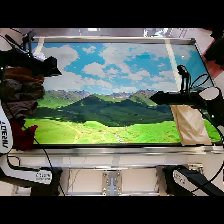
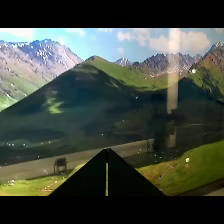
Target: Fold the shirts.
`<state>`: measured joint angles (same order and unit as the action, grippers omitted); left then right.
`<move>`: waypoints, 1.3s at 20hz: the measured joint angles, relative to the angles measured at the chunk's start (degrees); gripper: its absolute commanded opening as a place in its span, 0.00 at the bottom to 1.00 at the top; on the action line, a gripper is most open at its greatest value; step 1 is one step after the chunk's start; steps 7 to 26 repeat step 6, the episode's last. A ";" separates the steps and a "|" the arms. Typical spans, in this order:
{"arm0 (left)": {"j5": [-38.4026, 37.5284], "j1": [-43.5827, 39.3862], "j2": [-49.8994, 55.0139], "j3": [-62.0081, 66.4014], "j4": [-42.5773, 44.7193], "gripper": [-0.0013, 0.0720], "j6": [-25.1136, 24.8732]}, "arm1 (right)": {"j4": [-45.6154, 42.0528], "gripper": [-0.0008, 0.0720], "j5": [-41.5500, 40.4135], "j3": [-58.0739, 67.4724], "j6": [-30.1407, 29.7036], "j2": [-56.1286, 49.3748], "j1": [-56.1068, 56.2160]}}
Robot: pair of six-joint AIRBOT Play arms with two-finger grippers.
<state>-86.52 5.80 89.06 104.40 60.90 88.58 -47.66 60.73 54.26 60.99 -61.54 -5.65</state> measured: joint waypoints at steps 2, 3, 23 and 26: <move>-2.03 0.00 0.00 0.00 -0.09 0.04 1.42 | -0.07 0.62 0.33 0.00 -0.09 -0.50 0.50; -2.56 0.00 0.00 0.00 -0.11 0.04 1.90 | -0.09 0.62 0.39 0.00 -0.11 -0.61 0.66; -3.74 0.00 0.00 0.00 -0.13 0.04 2.86 | -0.17 0.62 0.59 0.00 -0.15 -0.87 0.87; -3.74 0.00 0.00 0.00 -0.13 0.04 2.86 | -0.17 0.62 0.59 0.00 -0.15 -0.87 0.87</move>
